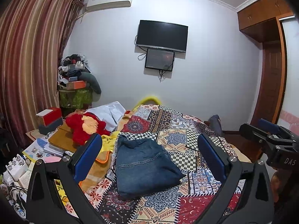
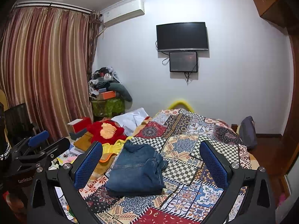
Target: Fold large clothes
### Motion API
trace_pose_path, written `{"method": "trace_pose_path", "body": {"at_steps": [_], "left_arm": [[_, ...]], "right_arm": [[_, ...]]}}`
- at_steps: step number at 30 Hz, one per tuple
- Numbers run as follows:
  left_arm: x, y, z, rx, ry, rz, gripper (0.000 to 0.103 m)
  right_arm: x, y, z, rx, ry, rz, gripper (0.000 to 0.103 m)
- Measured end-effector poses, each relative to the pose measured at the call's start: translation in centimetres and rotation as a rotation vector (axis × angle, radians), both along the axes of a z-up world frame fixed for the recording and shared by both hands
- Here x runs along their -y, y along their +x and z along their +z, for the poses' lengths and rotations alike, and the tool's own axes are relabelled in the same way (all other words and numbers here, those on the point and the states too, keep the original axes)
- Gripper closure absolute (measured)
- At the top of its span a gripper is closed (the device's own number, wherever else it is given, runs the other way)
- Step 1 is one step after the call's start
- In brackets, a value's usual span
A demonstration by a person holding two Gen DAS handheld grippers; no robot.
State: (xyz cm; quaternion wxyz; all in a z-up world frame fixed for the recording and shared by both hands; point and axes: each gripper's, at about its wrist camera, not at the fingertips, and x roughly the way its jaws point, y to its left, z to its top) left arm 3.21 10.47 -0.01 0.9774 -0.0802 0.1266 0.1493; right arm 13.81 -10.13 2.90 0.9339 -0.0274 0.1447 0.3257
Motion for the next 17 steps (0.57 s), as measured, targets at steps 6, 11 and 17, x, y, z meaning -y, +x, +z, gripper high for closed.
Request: {"method": "trace_pose_path", "body": {"at_steps": [6, 11, 17], "left_arm": [[-0.25, 0.01, -0.03, -0.005, -0.010, -0.008, 0.000], [-0.33, 0.06, -0.06, -0.006, -0.017, -0.016, 0.000], [-0.47, 0.12, -0.14, -0.013, -0.017, -0.022, 0.000]], "right_arm": [[-0.04, 0.01, -0.03, 0.000, -0.001, -0.002, 0.000], [-0.29, -0.08, 0.27, -0.009, -0.002, -0.002, 0.000], [-0.39, -0.17, 0.30, -0.009, -0.003, -0.002, 0.000]]}}
